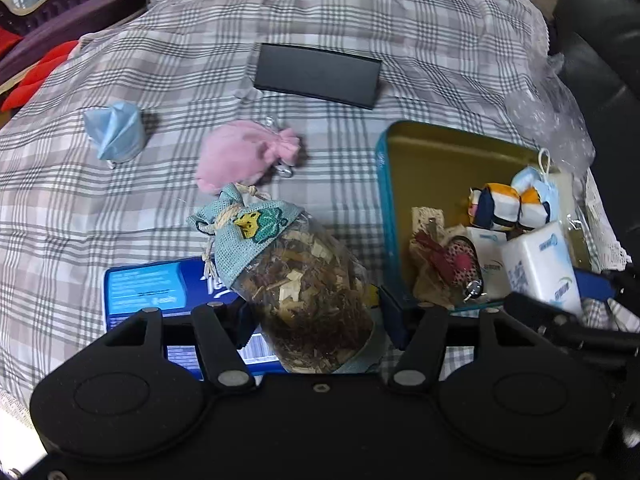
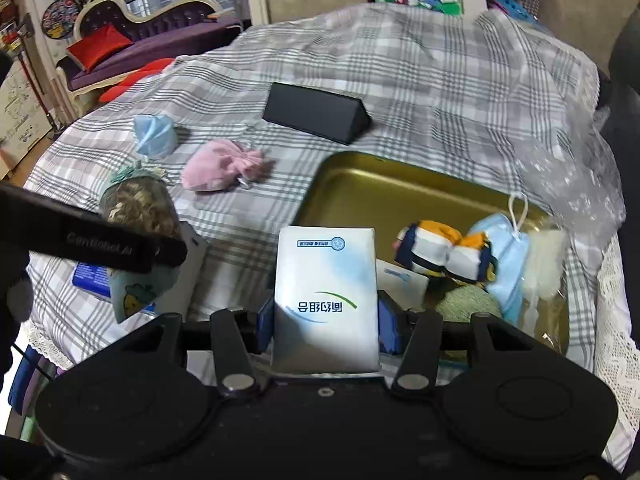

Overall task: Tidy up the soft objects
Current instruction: 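Release the tissue pack into the tray while the left gripper drops the herb bag there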

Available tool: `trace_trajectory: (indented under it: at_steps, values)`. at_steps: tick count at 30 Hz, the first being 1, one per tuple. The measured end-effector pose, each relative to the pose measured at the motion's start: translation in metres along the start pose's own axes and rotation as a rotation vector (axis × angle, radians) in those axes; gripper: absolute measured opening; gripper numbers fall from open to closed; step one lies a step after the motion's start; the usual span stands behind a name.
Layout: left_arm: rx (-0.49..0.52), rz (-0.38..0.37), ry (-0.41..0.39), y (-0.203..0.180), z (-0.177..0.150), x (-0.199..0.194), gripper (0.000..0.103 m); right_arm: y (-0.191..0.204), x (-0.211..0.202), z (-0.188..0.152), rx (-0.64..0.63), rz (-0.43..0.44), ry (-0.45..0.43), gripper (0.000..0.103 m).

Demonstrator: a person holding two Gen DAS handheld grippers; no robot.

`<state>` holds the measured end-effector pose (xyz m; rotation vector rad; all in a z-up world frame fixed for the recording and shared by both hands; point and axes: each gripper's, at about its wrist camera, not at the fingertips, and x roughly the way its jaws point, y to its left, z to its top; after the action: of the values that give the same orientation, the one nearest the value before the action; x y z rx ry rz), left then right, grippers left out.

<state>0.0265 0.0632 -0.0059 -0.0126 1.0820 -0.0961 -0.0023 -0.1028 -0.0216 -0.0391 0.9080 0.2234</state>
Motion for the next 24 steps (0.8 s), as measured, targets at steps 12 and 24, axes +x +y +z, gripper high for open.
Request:
trace_trajectory:
  at_steps: [12,24]
  values:
    - [0.006,-0.06,-0.009,-0.01,0.001,0.009,0.058,-0.093,-0.006,0.022,0.204,-0.148,-0.017,0.05]
    - [0.024,-0.071,0.006,-0.018,0.001,0.019,0.058,-0.12,0.021,0.083,0.206,-0.193,-0.055,0.05]
